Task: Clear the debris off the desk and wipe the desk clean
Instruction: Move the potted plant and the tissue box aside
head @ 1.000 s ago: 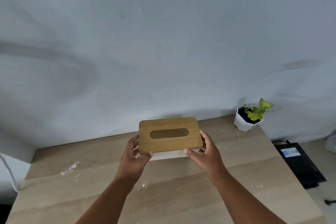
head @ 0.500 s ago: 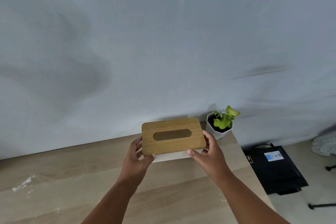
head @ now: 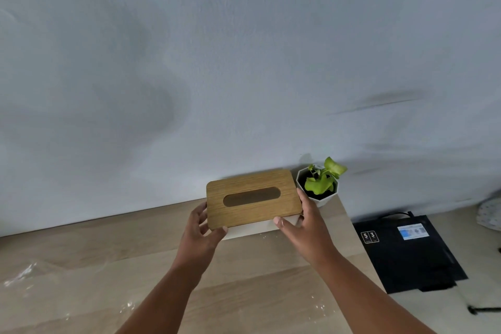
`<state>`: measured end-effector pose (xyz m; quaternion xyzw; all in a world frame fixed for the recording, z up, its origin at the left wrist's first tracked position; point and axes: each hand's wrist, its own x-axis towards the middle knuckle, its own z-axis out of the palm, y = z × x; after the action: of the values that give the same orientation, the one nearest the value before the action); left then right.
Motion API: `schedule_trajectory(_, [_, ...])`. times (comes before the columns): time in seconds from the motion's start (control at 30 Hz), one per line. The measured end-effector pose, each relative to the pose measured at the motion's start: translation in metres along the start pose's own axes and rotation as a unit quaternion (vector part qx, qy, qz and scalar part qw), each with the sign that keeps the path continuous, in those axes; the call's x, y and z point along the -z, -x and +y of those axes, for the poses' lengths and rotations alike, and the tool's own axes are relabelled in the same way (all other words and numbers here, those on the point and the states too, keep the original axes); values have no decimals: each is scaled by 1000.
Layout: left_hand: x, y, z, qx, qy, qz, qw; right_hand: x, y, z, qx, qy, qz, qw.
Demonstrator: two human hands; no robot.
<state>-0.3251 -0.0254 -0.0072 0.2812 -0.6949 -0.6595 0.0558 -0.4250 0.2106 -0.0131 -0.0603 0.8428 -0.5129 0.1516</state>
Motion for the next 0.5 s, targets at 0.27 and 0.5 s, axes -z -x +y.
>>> schedule_trajectory(0.27, [-4, -8, -3, 2, -10, 1, 1000, -3, -4, 0, 21, 18, 19, 999])
schedule_trajectory(0.5, [-7, -11, -2, 10, -18, -4, 1000, -3, -4, -1, 7, 13, 5, 1000])
